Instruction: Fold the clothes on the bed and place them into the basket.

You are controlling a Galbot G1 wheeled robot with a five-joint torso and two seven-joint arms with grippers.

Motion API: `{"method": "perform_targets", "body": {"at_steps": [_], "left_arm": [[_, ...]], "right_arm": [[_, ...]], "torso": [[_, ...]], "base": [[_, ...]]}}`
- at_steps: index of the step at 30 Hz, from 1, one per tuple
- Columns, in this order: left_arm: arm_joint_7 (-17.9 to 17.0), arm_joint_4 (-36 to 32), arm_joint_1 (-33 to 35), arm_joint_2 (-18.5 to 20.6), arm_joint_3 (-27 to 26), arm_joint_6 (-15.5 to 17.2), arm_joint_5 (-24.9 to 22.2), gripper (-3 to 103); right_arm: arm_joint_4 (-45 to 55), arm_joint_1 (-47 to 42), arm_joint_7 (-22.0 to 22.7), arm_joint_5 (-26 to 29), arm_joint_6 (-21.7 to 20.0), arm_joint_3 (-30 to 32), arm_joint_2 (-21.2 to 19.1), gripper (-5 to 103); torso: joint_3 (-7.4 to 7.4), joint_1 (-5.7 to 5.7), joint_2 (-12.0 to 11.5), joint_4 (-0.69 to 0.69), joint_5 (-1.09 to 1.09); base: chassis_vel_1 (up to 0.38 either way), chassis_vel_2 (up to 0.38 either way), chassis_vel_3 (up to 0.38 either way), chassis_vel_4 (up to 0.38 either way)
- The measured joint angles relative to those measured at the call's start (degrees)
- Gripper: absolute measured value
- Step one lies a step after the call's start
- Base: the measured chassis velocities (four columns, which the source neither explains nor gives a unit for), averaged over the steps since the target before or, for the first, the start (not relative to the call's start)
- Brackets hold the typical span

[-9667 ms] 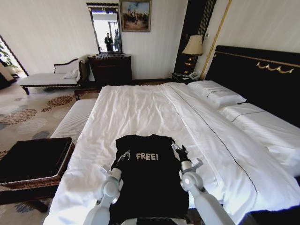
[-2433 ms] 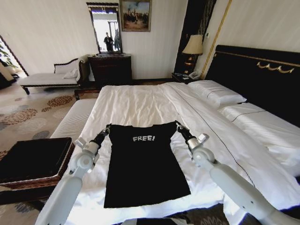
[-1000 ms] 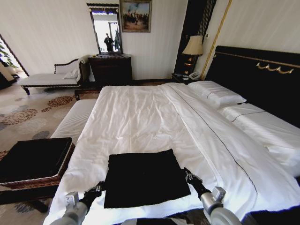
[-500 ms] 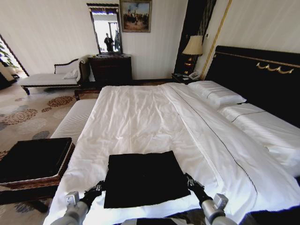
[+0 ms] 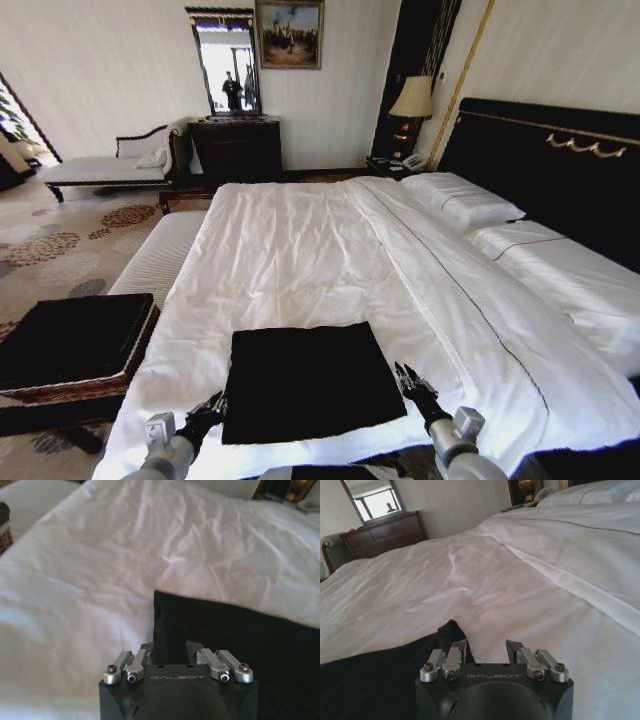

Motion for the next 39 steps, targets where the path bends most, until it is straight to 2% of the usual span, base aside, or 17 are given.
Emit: {"method": "perform_targets", "body": {"at_steps": [2, 5, 6, 7, 8, 10, 11, 15, 17, 19, 26, 30, 32, 35, 36, 38, 39], "left_arm": [[0.5, -0.4, -0.8, -0.3, -1.0, -1.2, -1.1, 43], [1.4, 3.6, -9.4, -0.8, -2.7, -3.9, -6.7, 54], [1.4, 3.6, -9.4, -0.8, -2.7, -3.9, -6.7, 54], [2.1, 8.4, -15.3, -0.8, -1.5, -4.8, -8.0, 65], [2.8, 11.9, -18.6, -0.9, -0.3, -5.3, -8.4, 65], [4.3, 17.2, -23.6, -1.4, 1.7, -5.7, -9.1, 76], [4.3, 17.2, -23.6, -1.4, 1.7, -5.7, -9.1, 76], [6.4, 25.1, -28.7, -4.3, 3.1, -5.9, -11.2, 92], [6.9, 26.9, -29.4, -5.2, 3.3, -5.9, -12.0, 96], [7.9, 30.2, -31.0, -6.6, 4.2, -6.0, -12.5, 99], [10.0, 34.9, -33.5, -8.9, 5.7, -7.0, -13.4, 101], [10.8, 36.2, -34.2, -10.3, 6.7, -7.4, -13.2, 93], [11.0, 36.5, -34.3, -10.8, 7.0, -7.5, -12.9, 82], [11.1, 36.6, -34.4, -11.0, 7.1, -7.6, -12.7, 82], [11.3, 36.8, -34.5, -11.1, 7.2, -7.8, -12.5, 71], [11.5, 37.0, -34.7, -11.0, 7.1, -8.1, -12.3, 60], [11.5, 37.0, -34.7, -11.0, 7.1, -8.1, -12.3, 60]], "right_arm": [[0.5, 0.6, 0.3, 0.0, 0.1, 0.3, 0.1, 44], [0.3, 5.2, 0.7, 0.2, 0.6, 0.7, 1.2, 60], [0.3, 5.2, 0.7, 0.2, 0.6, 0.7, 1.2, 60], [-1.1, 8.2, 0.7, 0.1, 0.7, 0.3, 2.0, 65], [-2.3, 10.3, 0.7, -0.1, 0.8, -0.1, 2.7, 71], [-4.4, 13.4, 0.7, -0.5, 0.9, -0.8, 3.8, 77], [-4.4, 13.4, 0.7, -0.5, 0.9, -0.8, 3.8, 77], [-8.8, 20.7, 0.6, 0.9, 0.7, -4.8, 4.8, 97], [-9.8, 21.9, 0.5, 1.3, 0.7, -5.7, 5.0, 99], [-11.1, 22.6, 0.4, 1.7, 0.7, -6.2, 5.4, 100], [-12.5, 23.2, 0.4, 1.9, 0.6, -6.7, 5.7, 100], [-13.2, 23.8, 0.6, 1.9, 0.5, -7.3, 6.1, 100], [-13.4, 24.0, 0.7, 2.0, 0.4, -7.6, 6.1, 100], [-13.6, 24.1, 0.8, 2.0, 0.4, -7.6, 6.1, 100], [-13.8, 24.2, 0.9, 2.1, 0.3, -7.6, 6.0, 100], [-14.2, 24.5, 1.1, 2.3, 0.3, -7.5, 5.9, 100], [-14.2, 24.5, 1.1, 2.3, 0.3, -7.5, 5.9, 100]], "torso": [[0.0, 0.0, 0.0, 0.0, 0.0], [0.0, 0.0, 0.0, 0.02, 0.0], [0.0, 0.0, 0.0, 0.02, 0.0], [0.0, 0.0, 0.0, -0.01, -0.02], [0.0, 0.0, 0.0, -0.02, -0.01], [0.01, 0.02, 0.0, -0.05, -0.04], [0.01, 0.02, 0.0, -0.05, -0.04], [0.01, 0.03, 0.0, 0.03, 0.01], [0.01, 0.02, 0.0, 0.05, 0.01], [0.0, 0.01, 0.0, -0.02, -0.01], [0.0, 0.01, 0.0, -0.01, 0.0], [0.0, 0.01, 0.0, 0.0, -0.01], [0.0, 0.0, 0.0, 0.0, 0.0], [0.0, 0.0, 0.0, 0.0, 0.0], [0.0, 0.0, 0.0, 0.0, 0.0], [0.0, 0.0, 0.0, 0.0, -0.01], [0.0, 0.0, 0.0, 0.0, -0.01]], "base": [[0.0, 0.0, 0.0, 0.0], [0.0, 0.0, 0.0, 0.0], [0.0, 0.0, 0.0, 0.0], [0.0, 0.0, 0.0, 0.0], [0.0, 0.0, 0.0, 0.0], [0.0, 0.0, 0.0, 0.0], [0.0, 0.0, 0.0, 0.0], [0.0, 0.0, 0.0, 0.0], [0.0, 0.0, 0.0, 0.0], [0.0, 0.0, 0.0, 0.0], [0.0, 0.0, 0.0, 0.0], [0.0, 0.0, 0.0, 0.0], [0.0, 0.0, 0.0, 0.0], [0.0, 0.0, 0.0, 0.0], [0.0, 0.0, 0.0, 0.0], [0.0, 0.0, 0.0, 0.0], [0.0, 0.0, 0.0, 0.0]]}}
